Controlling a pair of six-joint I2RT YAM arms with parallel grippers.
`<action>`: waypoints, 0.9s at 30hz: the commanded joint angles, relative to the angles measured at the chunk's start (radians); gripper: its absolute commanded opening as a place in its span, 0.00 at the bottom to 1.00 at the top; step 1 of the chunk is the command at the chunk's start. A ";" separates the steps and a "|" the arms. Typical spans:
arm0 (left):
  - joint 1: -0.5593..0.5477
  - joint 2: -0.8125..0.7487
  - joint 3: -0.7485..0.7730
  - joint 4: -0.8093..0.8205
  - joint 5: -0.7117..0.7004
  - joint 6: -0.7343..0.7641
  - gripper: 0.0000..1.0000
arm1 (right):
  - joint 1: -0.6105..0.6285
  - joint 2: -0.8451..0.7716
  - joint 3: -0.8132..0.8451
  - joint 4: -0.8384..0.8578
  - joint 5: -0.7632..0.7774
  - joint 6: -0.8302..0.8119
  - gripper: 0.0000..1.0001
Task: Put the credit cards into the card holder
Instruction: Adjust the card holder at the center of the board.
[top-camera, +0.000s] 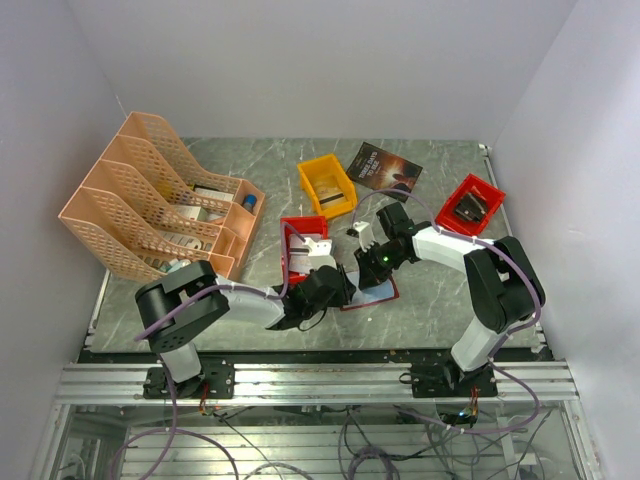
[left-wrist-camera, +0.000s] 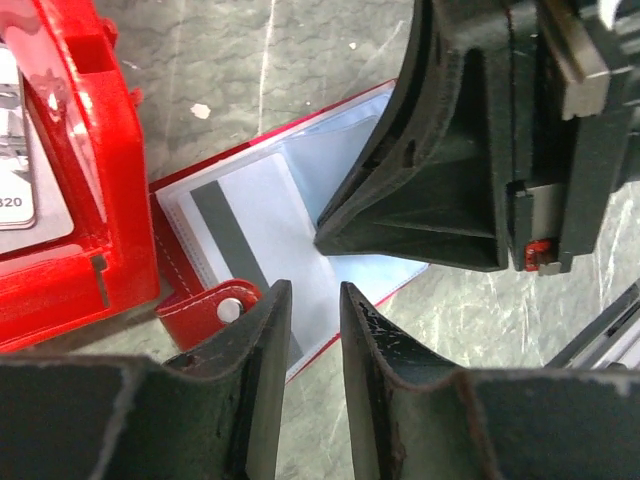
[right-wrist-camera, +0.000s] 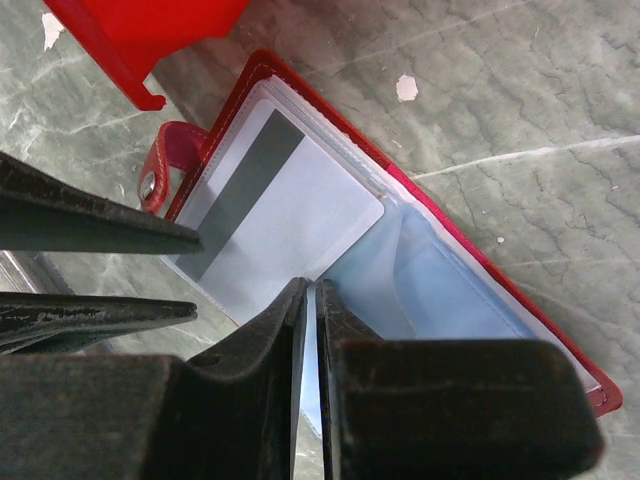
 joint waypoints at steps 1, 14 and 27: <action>0.007 0.009 0.036 -0.078 -0.027 -0.009 0.39 | 0.001 0.032 -0.002 0.010 0.073 -0.012 0.11; 0.032 -0.008 -0.001 -0.115 0.001 -0.039 0.45 | -0.003 0.034 0.013 -0.012 0.040 -0.023 0.20; 0.042 -0.037 -0.019 -0.148 0.001 -0.038 0.46 | -0.040 0.007 0.012 -0.014 0.026 -0.022 0.11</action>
